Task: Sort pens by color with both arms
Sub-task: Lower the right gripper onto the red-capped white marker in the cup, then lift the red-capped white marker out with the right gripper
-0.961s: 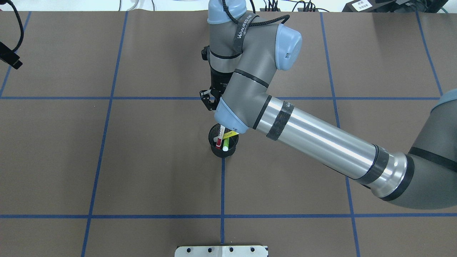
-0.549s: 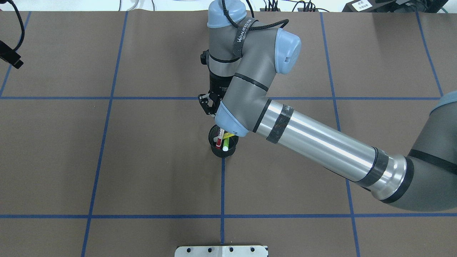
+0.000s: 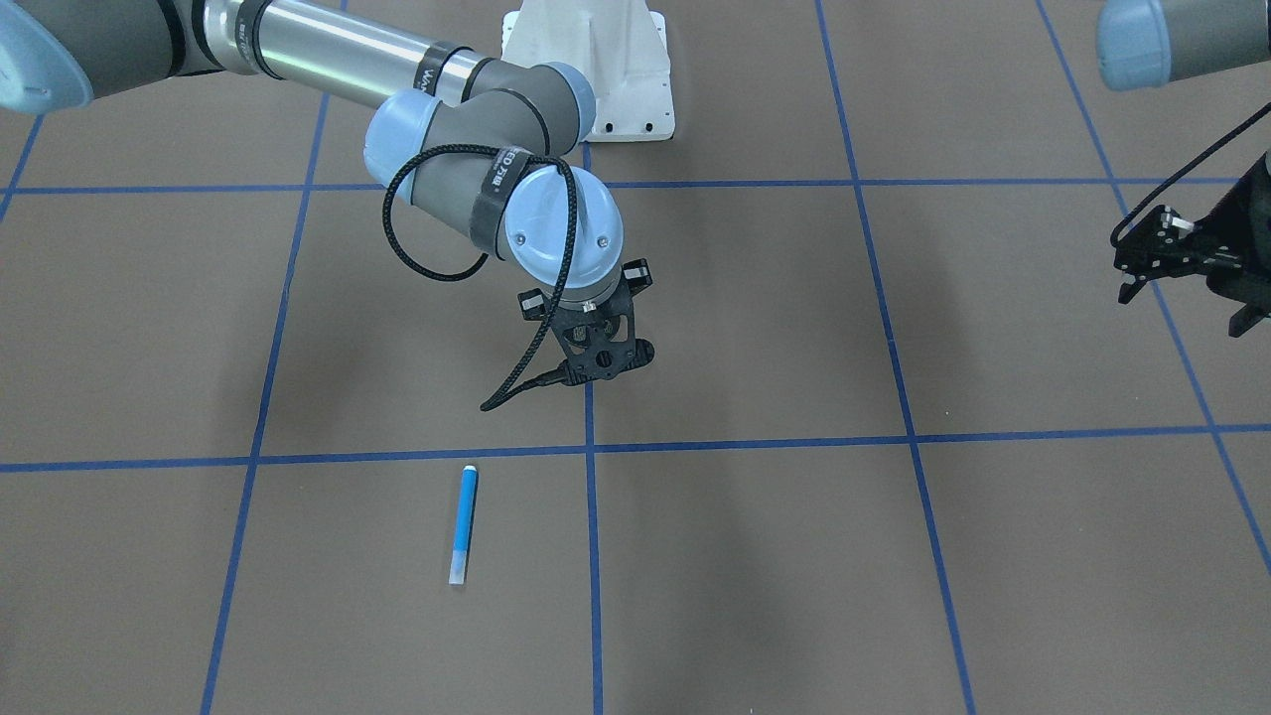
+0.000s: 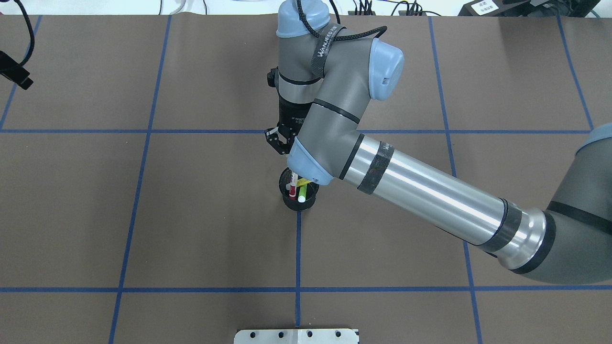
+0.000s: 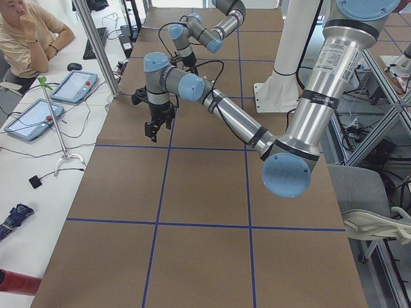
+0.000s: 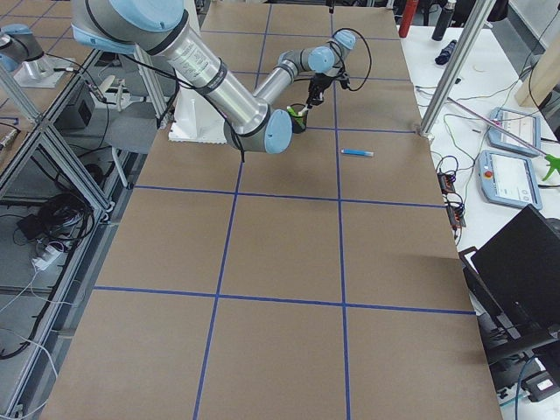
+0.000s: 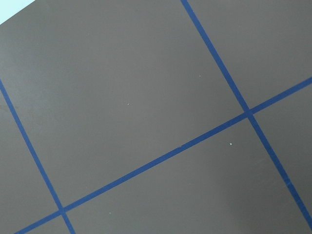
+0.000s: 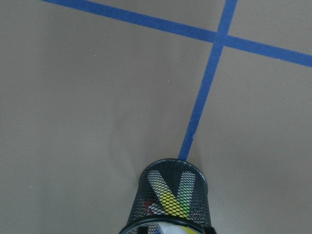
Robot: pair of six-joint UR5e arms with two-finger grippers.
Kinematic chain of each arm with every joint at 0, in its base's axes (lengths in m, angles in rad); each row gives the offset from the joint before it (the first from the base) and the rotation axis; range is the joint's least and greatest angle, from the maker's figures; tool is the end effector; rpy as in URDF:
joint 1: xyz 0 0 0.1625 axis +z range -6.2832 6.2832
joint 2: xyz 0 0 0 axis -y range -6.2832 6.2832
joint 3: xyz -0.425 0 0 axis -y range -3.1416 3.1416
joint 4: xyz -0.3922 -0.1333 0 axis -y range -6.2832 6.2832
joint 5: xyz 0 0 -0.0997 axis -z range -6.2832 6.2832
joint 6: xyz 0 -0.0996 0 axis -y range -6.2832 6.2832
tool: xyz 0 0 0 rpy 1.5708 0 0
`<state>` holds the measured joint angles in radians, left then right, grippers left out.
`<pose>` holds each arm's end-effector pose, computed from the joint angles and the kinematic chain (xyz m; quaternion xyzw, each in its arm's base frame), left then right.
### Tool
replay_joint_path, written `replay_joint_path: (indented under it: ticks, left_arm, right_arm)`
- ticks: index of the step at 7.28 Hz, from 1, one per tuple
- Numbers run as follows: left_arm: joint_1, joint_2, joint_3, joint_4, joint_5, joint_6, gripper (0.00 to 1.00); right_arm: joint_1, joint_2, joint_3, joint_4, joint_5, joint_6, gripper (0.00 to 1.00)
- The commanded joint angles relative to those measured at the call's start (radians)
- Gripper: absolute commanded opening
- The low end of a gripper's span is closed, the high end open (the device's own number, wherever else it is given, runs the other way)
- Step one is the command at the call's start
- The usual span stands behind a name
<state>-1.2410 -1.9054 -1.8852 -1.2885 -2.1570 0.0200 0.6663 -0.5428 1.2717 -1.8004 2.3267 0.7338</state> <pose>0.1122 -0.5692 0.3686 0.1286 0.3076 0.2157 0.9178 -0.5720 -0.5324 0.1367 -0.1044 -0.4119 -0.1676 0.8896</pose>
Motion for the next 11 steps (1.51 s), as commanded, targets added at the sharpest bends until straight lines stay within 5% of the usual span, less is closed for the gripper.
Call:
replay_joint_path:
  ticks: [1,3,5,9,11]
  left_arm:
    - [0.0,-0.003,0.0,0.0,0.0,0.0,1.0]
    - [0.0,-0.004,0.0,-0.002,0.002,0.001,1.0]
    - [0.0,-0.01,0.0,-0.005,0.003,0.0,1.0]
    - [0.002,-0.012,0.002,-0.006,0.002,-0.014,1.0]
    - [0.003,-0.017,0.002,-0.009,-0.003,-0.017,1.0]
  right_arm:
    - [-0.001,-0.008,0.003,0.0,0.0,0.001,0.24]
    - [-0.002,-0.003,0.005,0.001,0.0,0.001,0.22]
    - [-0.002,-0.005,0.052,-0.013,0.0,0.003,0.02]
    - [0.07,-0.002,0.254,-0.112,-0.01,0.101,0.0]
    - [0.111,0.004,0.303,-0.112,-0.111,0.186,0.0]
